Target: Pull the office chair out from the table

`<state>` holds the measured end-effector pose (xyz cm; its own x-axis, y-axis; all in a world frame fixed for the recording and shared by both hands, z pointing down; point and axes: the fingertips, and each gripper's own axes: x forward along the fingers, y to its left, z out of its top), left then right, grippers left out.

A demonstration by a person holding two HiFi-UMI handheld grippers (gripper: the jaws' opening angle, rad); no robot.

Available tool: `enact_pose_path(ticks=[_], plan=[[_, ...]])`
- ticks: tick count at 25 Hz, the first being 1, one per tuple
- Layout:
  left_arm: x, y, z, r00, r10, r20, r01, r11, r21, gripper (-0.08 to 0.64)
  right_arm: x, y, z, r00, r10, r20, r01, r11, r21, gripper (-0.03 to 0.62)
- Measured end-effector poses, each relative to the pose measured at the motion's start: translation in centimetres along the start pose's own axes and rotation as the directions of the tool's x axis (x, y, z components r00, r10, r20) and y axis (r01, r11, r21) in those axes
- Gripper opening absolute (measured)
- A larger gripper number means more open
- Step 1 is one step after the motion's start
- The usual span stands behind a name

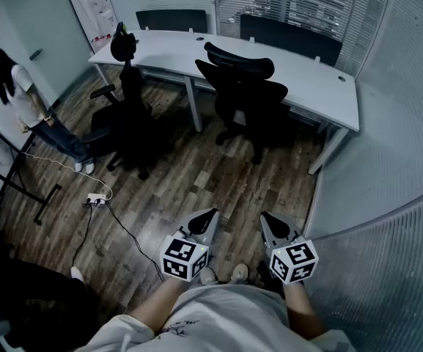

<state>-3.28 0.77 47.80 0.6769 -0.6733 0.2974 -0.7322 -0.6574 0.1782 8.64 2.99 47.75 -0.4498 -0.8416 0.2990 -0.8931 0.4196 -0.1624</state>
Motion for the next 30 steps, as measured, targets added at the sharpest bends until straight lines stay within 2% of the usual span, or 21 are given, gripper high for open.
enact_pose_path(ticks=[10,16,30], plan=[[0.1,0.0,-0.1,1.0,-0.007,-0.003,0.007,1.0,-0.002,0.012,0.1,-0.2,0.0,1.0,-0.004,0.004,0.004,1.0,0.003,0.006],[0.1,0.1,0.1,1.0,-0.008,-0.003,0.008,1.0,-0.002,0.011,0.0,-0.1,0.9,0.999,-0.016,0.041,0.016,1.0,-0.008,0.007],[1.7,-0.5,0.8,1.0,0.006,-0.004,-0.006,1.0,-0.002,0.012,0.2,-1.7,1.0,0.999,0.014,0.032,-0.015,1.0,0.018,0.008]])
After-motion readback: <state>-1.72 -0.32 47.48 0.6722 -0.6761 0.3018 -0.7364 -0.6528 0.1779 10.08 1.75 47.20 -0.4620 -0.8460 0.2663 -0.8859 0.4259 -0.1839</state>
